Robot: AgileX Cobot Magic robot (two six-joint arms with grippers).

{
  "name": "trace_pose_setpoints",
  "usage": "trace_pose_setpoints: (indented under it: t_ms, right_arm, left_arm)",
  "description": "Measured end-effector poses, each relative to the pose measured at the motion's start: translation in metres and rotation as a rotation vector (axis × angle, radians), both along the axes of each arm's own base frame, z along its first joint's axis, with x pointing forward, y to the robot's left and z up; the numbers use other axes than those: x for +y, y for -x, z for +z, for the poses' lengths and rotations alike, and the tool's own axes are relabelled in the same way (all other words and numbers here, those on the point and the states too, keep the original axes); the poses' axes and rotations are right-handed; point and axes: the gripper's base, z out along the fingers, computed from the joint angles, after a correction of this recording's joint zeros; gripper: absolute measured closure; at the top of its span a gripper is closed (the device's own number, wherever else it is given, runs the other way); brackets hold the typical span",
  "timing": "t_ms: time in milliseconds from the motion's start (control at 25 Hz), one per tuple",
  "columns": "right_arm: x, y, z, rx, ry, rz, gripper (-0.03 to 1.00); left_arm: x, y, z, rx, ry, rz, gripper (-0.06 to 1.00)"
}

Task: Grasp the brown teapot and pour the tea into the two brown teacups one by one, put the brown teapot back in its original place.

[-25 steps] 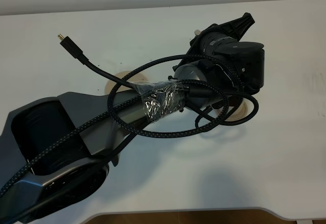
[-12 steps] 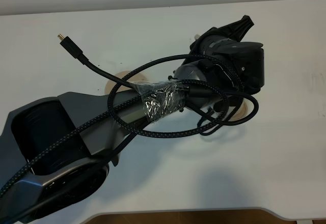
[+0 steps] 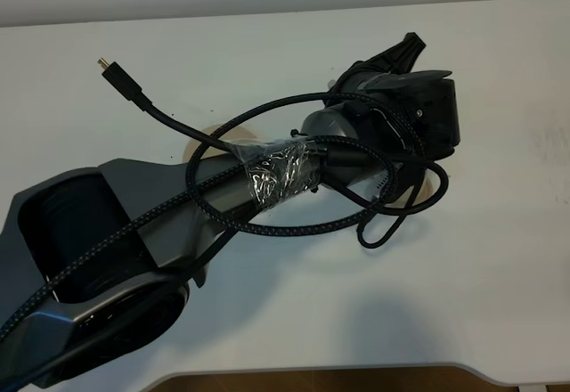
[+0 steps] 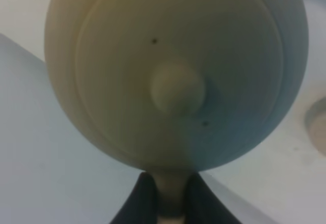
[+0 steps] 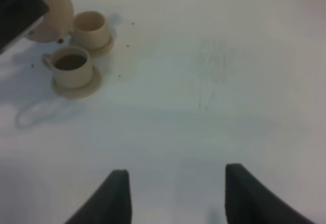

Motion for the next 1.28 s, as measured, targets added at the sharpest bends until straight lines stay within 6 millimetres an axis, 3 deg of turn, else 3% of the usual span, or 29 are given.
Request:
trace_pose_setpoints:
  t_ms: [320, 640, 800, 1120, 1280]
  right_arm:
    - [0.0, 0.0, 0.0, 0.0, -0.001, 0.0, 0.53]
    - [0.0, 0.0, 0.0, 0.0, -0.001, 0.0, 0.53]
    - [0.0, 0.0, 0.0, 0.0, -0.001, 0.0, 0.53]
    - [0.0, 0.0, 0.0, 0.0, -0.001, 0.0, 0.53]
    - [0.0, 0.0, 0.0, 0.0, -0.001, -0.001, 0.53]
  left_arm:
    - [0.005, 0.001, -0.005, 0.084, 0.133, 0.125, 0.84]
    - [0.022, 0.01, 0.026, 0.13, 0.216, 0.312, 0.84]
    - [0.033, 0.01, 0.032, 0.192, 0.282, 0.419, 0.84]
    - [0.047, 0.002, 0.026, 0.401, 0.453, 0.6, 0.84]
    - [0.054, 0.001, 0.018, 0.433, 0.449, 0.641, 0.84]
